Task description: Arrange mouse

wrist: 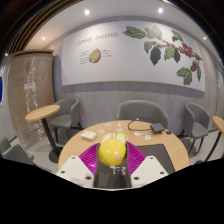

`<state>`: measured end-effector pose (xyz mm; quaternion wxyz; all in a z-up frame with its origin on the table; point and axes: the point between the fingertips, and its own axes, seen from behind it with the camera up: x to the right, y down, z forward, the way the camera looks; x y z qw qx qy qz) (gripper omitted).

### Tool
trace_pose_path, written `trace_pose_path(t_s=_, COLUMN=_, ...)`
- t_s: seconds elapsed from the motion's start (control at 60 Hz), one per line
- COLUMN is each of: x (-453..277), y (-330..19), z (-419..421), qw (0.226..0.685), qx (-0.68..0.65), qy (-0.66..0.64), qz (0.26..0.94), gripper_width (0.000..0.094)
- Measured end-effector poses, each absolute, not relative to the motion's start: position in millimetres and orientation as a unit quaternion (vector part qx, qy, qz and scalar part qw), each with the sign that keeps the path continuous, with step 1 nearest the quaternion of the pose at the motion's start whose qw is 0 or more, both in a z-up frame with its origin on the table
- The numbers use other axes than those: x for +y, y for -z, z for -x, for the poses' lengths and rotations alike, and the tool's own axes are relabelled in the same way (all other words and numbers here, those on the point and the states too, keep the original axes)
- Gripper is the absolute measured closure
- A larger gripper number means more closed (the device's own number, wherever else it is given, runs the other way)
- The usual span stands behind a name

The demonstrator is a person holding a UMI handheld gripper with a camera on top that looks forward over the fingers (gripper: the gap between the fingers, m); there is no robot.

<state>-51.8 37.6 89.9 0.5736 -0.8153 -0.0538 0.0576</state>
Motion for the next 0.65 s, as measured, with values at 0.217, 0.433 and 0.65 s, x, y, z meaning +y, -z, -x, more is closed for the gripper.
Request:
trace_pose_path(t_s=0.217, x=23.6, y=9.3, z=-0.4, qw=0.464, qx=-0.023, qy=-0.052, qz=0.884, gripper_width=0.0529)
trace_pose_path(t_s=0.433, x=6.3, y=1.5, z=-9.9, qw=0.464, qx=-0.070, qy=-0.046, qz=0.882, gripper_width=0.0103)
trace_pose_path(t_s=0.65, x=-44.7, y=-44.5, z=-50.4, qw=0.514, qx=-0.042, qy=-0.081, qz=0.853, gripper_width=0.0070)
